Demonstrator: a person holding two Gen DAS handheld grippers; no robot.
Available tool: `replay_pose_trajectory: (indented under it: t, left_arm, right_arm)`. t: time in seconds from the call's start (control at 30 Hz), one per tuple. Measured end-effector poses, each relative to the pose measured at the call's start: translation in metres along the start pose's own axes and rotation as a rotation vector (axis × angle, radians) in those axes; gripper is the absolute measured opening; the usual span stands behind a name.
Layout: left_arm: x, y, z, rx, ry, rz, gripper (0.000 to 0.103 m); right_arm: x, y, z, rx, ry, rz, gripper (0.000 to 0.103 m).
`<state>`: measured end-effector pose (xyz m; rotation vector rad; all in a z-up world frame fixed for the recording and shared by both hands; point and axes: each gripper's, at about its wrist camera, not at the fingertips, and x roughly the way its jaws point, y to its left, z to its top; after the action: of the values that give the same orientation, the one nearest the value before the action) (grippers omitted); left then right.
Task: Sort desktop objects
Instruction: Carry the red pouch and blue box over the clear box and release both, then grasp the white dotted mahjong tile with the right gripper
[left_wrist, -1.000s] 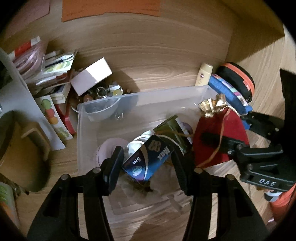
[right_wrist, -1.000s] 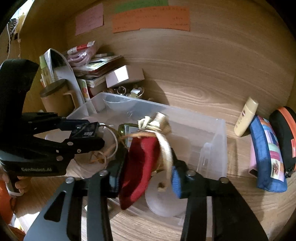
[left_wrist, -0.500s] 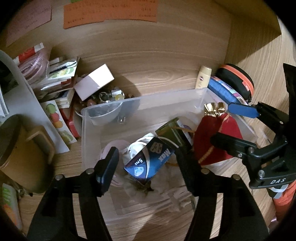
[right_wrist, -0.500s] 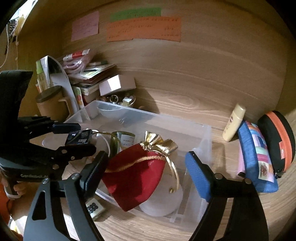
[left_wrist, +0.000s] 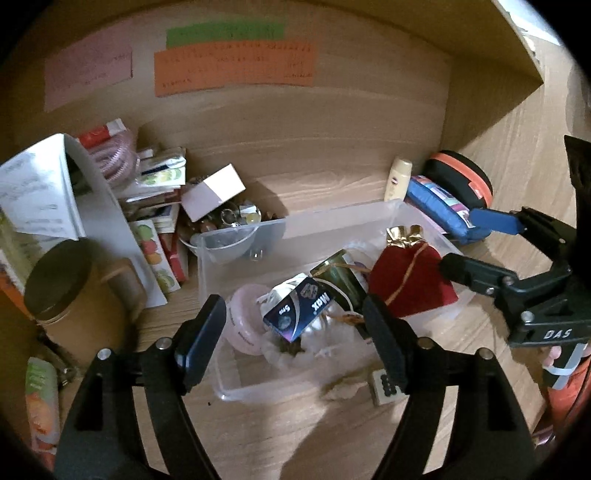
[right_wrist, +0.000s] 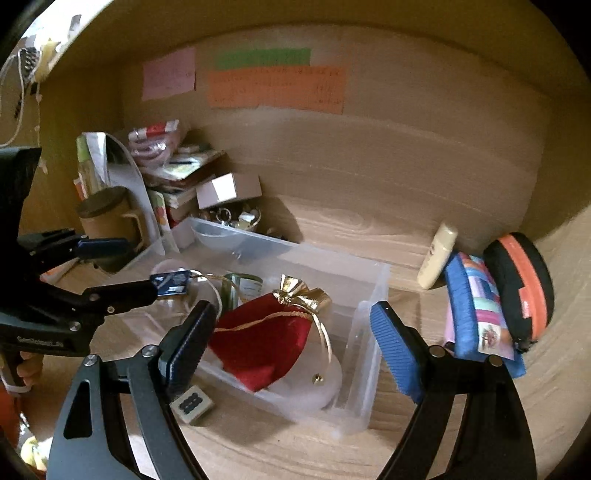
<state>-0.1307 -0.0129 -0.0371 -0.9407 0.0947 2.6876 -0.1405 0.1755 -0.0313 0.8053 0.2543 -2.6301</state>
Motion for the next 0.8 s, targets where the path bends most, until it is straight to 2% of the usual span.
replay_pose_trajectory:
  t: [0.13,0.47,0.8]
  left_arm:
    - [-0.011,0.001,-0.007,-0.01,-0.003,0.012,0.083]
    - [-0.03,0.002,-0.035,-0.023,0.022,0.024,0.086]
    - [-0.015,-0.006,-0.065,-0.021,0.117,0.001,0.087]
  right_arm:
    - [-0.015,0.003,-0.003,0.02,-0.01,0.007,0.089]
    - [-0.029,0.021,-0.028,0.041,0.021,0.035,0.09]
    - [-0.014,0.041,-0.06,0.053,0.108,0.083,0.089]
